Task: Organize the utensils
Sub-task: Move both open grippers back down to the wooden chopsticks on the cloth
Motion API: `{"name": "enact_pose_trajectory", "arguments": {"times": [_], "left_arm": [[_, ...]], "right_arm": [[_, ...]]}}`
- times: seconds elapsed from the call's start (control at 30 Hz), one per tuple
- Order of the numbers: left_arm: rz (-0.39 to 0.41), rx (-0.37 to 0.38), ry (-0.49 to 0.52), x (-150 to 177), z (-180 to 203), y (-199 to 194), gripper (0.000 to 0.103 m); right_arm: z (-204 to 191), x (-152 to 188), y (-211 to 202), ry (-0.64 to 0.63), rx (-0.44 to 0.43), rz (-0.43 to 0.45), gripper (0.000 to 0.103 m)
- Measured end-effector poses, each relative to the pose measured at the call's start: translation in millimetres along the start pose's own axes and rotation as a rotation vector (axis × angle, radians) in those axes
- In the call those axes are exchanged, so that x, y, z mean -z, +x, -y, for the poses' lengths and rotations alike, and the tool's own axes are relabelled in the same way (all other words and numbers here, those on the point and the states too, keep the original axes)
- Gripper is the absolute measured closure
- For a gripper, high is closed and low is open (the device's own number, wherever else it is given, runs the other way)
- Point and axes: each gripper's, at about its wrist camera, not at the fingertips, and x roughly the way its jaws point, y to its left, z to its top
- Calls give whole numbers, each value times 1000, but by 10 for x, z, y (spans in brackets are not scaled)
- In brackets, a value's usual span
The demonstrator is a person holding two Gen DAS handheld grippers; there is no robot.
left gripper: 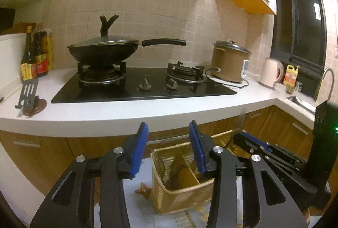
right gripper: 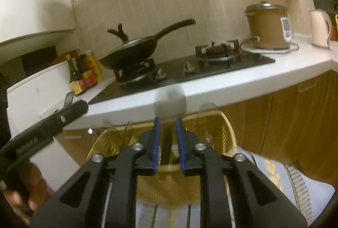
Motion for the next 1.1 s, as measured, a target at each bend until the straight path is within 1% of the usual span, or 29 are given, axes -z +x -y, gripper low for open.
{"name": "enact_pose_trajectory", "arguments": {"times": [0.13,0.2,0.23,0.27,0.33,0.4,0.43,0.47,0.5,0.57,0.6,0.63,0.7,0.77,0.87,0.93,1.0,1.1], "left_arm": [[-2,27,-35,-16,-10,-252,62],[-8,40,-48,-16,-6,-391,61],[-10,51,-55,-15,1,-449,60],[-16,69,-66,-10,3,-542,58],[-38,84,-71,9,32,-709,56],[-69,79,-55,48,83,-832,56],[-82,74,-47,69,107,-877,56],[-112,62,-28,116,151,-944,56],[-132,54,-18,146,176,-972,56],[-198,33,6,271,226,-1029,56],[-222,26,7,320,226,-1038,56],[-264,23,0,405,218,-1037,56],[-314,36,-26,530,161,-1045,56],[-368,54,-63,693,70,-1017,56],[-440,52,-94,963,-37,-960,57],[-492,58,-109,1149,-91,-902,58],[-543,60,-115,1378,-135,-848,64],[-594,51,-95,1655,-156,-756,66]], "right_arm": [[81,10,-328,-5,19,-27,83],[148,-5,-509,23,5,-47,80],[174,-10,-575,37,-1,-54,74],[202,-12,-662,51,-5,-62,62],[232,-13,-833,64,5,-78,44],[215,4,-940,50,8,-119,44],[180,40,-967,31,-18,-174,44],[148,82,-981,21,-30,-214,44],[109,134,-991,7,-27,-255,44],[-27,302,-974,-54,-11,-368,44],[-68,368,-963,-71,-8,-400,44],[-128,470,-950,-94,-5,-447,45],[-195,633,-934,-114,-12,-507,45],[-243,775,-914,-135,-12,-548,47],[-287,979,-842,-154,-5,-603,52],[-291,1125,-803,-151,-15,-641,60],[-288,1246,-771,-150,-13,-668,62],[-266,1391,-733,-141,-17,-696,64]]}}
